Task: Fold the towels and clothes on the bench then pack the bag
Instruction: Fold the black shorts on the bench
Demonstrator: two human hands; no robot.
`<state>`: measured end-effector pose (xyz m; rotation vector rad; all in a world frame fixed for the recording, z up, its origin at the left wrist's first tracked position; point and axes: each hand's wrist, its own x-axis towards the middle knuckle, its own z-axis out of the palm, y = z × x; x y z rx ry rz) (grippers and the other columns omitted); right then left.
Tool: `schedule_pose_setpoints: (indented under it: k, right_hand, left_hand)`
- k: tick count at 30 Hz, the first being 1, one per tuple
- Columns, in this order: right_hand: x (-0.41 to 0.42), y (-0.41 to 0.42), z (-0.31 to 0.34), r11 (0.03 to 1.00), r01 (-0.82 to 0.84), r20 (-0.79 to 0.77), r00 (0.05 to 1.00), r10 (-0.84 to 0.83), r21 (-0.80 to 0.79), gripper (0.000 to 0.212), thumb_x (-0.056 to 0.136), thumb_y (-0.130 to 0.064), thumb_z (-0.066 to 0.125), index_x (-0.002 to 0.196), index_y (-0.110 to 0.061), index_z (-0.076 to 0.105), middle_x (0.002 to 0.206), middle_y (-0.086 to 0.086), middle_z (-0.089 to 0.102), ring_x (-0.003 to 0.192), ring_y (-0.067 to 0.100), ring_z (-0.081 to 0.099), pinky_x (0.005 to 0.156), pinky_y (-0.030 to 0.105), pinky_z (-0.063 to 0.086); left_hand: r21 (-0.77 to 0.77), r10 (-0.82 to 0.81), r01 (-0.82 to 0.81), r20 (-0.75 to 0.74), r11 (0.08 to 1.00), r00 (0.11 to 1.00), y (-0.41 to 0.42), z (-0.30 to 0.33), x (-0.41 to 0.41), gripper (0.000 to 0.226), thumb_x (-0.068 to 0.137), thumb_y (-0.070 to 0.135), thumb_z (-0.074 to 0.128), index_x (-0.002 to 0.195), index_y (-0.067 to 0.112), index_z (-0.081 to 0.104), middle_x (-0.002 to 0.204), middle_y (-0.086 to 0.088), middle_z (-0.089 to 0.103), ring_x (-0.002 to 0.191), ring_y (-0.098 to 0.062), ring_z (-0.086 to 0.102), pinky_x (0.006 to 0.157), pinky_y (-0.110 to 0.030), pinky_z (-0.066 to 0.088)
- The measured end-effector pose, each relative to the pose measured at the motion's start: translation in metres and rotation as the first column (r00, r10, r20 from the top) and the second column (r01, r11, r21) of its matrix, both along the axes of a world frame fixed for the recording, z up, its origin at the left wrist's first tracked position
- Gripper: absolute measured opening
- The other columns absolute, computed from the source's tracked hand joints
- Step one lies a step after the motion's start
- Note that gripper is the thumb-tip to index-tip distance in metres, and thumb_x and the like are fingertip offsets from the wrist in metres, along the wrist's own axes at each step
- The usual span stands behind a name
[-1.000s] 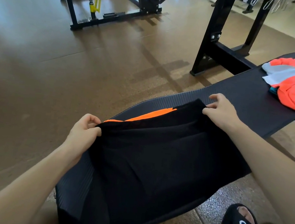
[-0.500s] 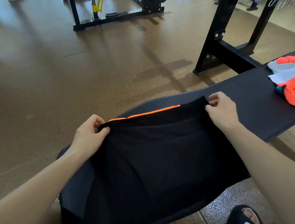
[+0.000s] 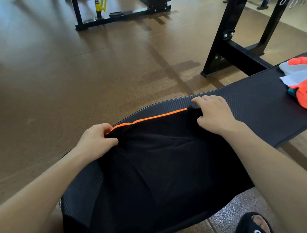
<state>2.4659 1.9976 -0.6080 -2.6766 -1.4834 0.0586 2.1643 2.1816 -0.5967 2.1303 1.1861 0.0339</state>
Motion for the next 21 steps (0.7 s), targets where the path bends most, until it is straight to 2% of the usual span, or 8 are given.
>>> schedule_pose_setpoints:
  k: [5,9,13,17,21]
  right_hand:
    - [0.0,-0.006,0.006,0.999,-0.01,0.067,0.998,0.007,0.038,0.028,0.084,-0.019,0.065,0.112,-0.021,0.071,0.1,0.002,0.062,0.1,0.025,0.057,0.098,0.039,0.04]
    - [-0.002,-0.02,0.025,0.988,-0.034,0.106,0.994,0.018,0.154,0.023,0.081,-0.012,0.067,0.102,-0.018,0.075,0.093,0.004,0.061,0.093,0.026,0.056,0.092,0.04,0.041]
    - [-0.009,-0.051,0.051,0.964,-0.074,0.128,0.991,0.042,0.257,0.022,0.074,-0.007,0.071,0.094,-0.014,0.073,0.088,0.006,0.061,0.087,0.028,0.056,0.084,0.04,0.042]
    - [-0.025,-0.103,0.059,0.949,-0.158,0.159,0.98,0.117,0.275,0.017,0.064,-0.005,0.072,0.079,-0.012,0.069,0.08,0.005,0.056,0.075,0.029,0.052,0.073,0.036,0.04]
    - [-0.045,-0.148,0.044,0.96,-0.208,0.149,0.972,0.181,0.189,0.022,0.054,-0.004,0.063,0.071,-0.018,0.065,0.078,0.001,0.055,0.073,0.028,0.052,0.074,0.032,0.034]
  left_hand:
    - [0.007,-0.054,0.054,0.114,0.999,0.992,-0.004,0.007,-0.003,0.012,0.086,0.009,0.064,0.087,0.02,0.061,0.085,-0.003,0.066,0.081,-0.021,0.061,0.067,-0.035,0.049]
    - [0.07,-0.092,0.077,0.232,0.995,0.968,-0.014,0.021,-0.01,0.022,0.081,-0.001,0.064,0.08,0.02,0.057,0.074,-0.002,0.063,0.066,-0.014,0.054,0.059,-0.031,0.045]
    - [0.243,-0.247,0.171,0.327,0.955,0.912,-0.041,0.048,-0.028,0.031,0.076,-0.006,0.066,0.075,0.022,0.054,0.079,0.005,0.065,0.069,-0.01,0.055,0.062,-0.024,0.045]
    - [0.376,-0.52,0.419,0.224,0.826,0.824,-0.076,0.058,-0.056,0.043,0.068,-0.009,0.068,0.073,0.026,0.043,0.078,0.005,0.057,0.073,-0.018,0.051,0.063,-0.024,0.04]
    - [0.417,-0.673,0.585,0.091,0.695,0.734,-0.108,0.052,-0.078,0.038,0.068,0.007,0.065,0.073,0.03,0.035,0.08,0.012,0.048,0.073,-0.014,0.047,0.06,-0.027,0.039]
